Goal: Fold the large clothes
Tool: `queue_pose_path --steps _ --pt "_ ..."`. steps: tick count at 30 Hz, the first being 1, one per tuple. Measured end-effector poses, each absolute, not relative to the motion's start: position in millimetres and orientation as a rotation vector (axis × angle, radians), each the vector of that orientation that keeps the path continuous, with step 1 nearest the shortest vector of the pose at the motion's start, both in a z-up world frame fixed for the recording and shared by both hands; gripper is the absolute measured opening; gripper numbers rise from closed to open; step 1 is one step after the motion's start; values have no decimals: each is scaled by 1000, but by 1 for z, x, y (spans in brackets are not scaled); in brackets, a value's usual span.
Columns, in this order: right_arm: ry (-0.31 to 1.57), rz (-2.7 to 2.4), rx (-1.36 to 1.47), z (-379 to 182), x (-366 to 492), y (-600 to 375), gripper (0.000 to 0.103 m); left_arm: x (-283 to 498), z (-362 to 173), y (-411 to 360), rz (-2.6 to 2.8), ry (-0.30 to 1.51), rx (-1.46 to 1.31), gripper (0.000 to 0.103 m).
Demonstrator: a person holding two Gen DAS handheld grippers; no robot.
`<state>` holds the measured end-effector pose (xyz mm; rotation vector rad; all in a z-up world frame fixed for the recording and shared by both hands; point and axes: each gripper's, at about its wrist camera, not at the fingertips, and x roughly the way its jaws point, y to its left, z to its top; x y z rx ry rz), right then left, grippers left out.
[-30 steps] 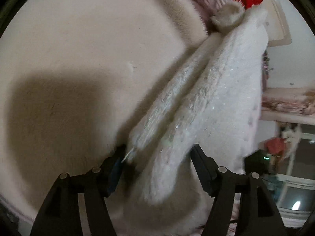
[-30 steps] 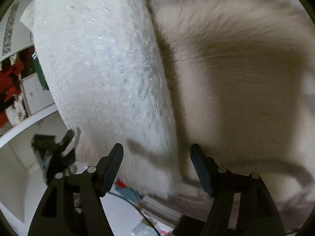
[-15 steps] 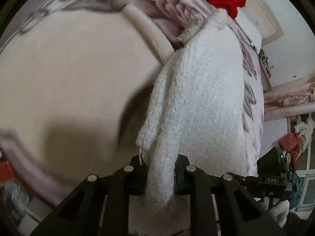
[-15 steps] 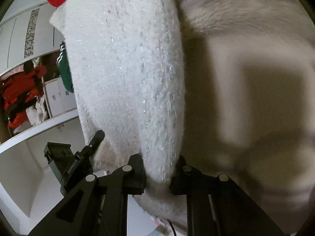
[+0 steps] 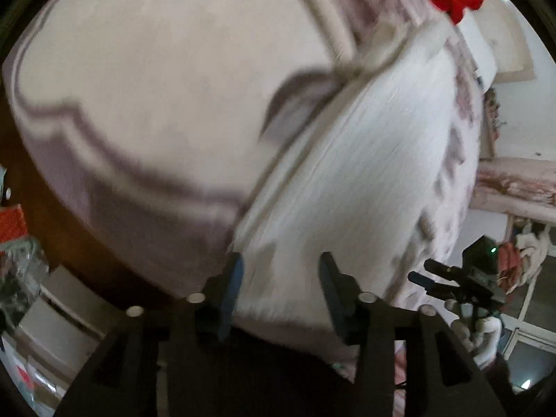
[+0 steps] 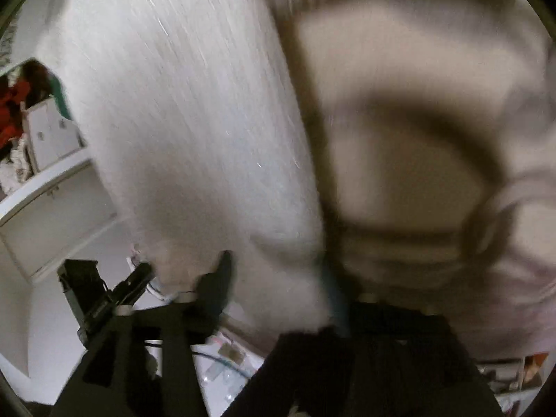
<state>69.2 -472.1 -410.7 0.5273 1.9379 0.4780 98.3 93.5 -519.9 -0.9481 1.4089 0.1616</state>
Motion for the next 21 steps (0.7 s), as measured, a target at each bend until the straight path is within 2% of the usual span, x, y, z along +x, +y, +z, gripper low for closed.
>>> queue_pose_path --steps 2,6,10,13,14,15,16,18,21 --pt "1888 469 525 -394 91 -485 68 132 -510 101 136 1349 -950 52" --pt "1764 454 530 -375 156 -498 68 257 -501 95 8 1238 -793 52" --pt "1651 467 468 -366 230 -481 68 356 -517 87 -75 1227 -685 52" --pt "1588 491 490 -364 279 -468 68 394 -530 78 -72 1239 -573 52" --pt "1573 499 497 -363 293 -465 68 388 -531 75 -71 1233 -546 49" --pt "1554 506 508 -364 306 -463 68 389 -531 74 -80 1194 -523 12" --pt "1534 504 516 -364 322 -461 68 389 -531 73 -88 1165 -501 8" --pt "1505 484 501 -371 340 -460 69 387 -532 75 -93 1160 -485 7" --pt "1560 510 514 -396 368 -454 69 384 -526 81 -99 1132 -494 7"
